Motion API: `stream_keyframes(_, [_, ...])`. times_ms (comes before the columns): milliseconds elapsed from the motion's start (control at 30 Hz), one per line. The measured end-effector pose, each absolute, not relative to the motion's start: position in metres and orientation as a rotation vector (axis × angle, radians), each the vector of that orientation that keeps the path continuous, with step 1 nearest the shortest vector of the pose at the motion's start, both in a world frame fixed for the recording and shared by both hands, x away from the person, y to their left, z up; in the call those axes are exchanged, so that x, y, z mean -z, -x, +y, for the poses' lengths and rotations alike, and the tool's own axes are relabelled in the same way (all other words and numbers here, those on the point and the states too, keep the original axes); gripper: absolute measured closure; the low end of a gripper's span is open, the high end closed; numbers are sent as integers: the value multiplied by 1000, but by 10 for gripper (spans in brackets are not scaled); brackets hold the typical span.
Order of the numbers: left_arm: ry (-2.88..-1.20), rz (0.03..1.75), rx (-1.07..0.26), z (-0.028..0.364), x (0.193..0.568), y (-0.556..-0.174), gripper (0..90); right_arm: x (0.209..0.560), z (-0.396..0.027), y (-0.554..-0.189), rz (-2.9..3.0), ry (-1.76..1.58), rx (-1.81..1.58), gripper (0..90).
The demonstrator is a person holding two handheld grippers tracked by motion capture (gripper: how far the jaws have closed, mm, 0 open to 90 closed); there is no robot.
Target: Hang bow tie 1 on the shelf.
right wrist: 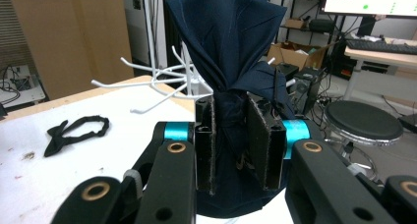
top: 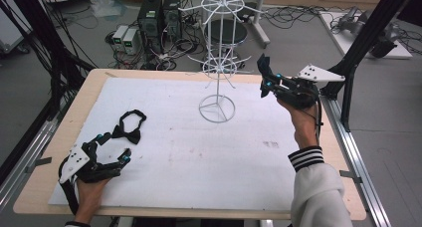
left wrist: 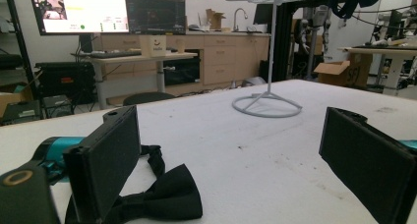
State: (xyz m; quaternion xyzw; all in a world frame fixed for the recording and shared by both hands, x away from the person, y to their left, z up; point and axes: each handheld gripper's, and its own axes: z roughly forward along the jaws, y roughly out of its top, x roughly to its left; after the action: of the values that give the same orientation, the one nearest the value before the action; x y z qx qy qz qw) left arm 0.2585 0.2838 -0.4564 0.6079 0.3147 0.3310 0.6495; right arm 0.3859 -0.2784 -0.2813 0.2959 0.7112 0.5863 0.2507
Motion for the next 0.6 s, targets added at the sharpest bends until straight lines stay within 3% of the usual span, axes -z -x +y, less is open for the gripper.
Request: stream_keyframes(600, [-1383, 710, -755, 284, 456, -258, 90, 270, -252, -403, 1946, -774, -1597, 747])
